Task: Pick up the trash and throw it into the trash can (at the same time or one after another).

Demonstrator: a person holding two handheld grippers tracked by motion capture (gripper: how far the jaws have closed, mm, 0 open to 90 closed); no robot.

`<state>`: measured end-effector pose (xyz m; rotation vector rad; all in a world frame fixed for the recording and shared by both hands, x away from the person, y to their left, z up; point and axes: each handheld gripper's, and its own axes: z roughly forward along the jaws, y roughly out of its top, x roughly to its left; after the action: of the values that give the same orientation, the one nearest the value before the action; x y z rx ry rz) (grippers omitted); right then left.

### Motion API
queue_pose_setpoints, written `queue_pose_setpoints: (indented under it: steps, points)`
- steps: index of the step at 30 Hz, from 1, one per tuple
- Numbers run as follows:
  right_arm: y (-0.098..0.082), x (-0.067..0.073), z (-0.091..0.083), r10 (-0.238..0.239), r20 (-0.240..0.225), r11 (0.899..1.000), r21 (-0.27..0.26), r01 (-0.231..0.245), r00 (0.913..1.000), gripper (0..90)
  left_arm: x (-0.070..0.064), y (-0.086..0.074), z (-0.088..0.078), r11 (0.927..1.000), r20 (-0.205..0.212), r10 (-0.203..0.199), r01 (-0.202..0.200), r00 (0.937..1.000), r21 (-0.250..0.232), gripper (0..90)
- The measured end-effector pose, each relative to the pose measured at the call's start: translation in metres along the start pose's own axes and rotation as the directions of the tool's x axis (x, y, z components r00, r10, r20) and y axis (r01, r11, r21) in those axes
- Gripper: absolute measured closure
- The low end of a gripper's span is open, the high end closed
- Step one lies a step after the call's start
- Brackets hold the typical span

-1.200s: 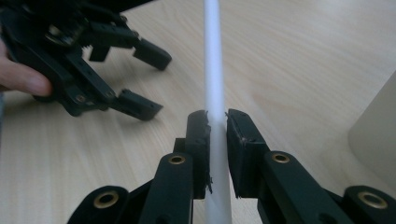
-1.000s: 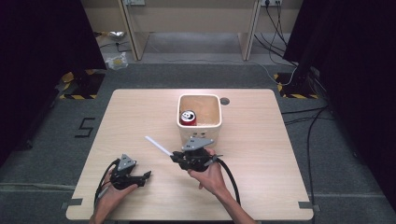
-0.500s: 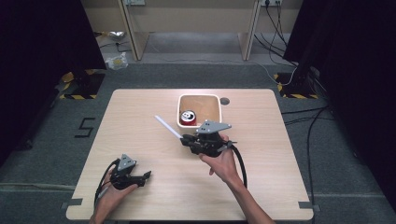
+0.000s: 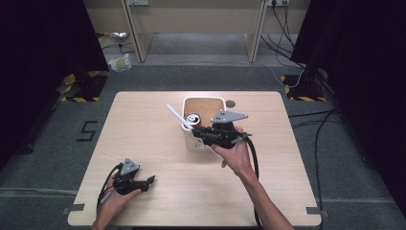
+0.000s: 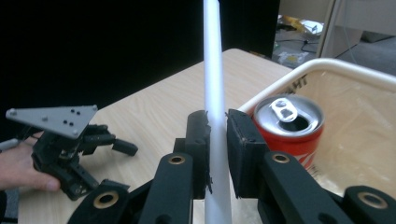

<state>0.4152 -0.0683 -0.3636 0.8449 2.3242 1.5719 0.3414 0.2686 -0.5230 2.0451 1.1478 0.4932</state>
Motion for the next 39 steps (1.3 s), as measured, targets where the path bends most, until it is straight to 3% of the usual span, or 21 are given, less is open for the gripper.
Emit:
queue_pose_setpoints:
  steps: [7,15,26,39]
  points:
    - [0.021,-0.013,-0.008,0.016,0.011,0.999,-0.032,-0.016,0.9998,79.3,0.000,0.000,0.000,1.0000,0.000,-0.001,0.001,1.0000,-0.002,21.2]
    - [0.041,-0.033,-0.008,0.043,0.058,0.998,-0.053,-0.040,0.9974,79.3,0.000,0.000,0.000,1.0000,-0.002,-0.002,0.002,1.0000,-0.004,21.2]
    - [0.051,-0.064,0.018,0.095,0.111,0.995,-0.042,-0.091,0.9893,79.3,0.000,0.000,0.000,1.0000,-0.001,-0.002,0.002,1.0000,-0.002,21.2]
    - [0.044,-0.087,0.046,0.137,0.158,0.990,0.023,-0.142,0.9779,79.1,0.000,0.000,0.000,1.0000,0.001,0.000,0.000,1.0000,0.001,21.2]
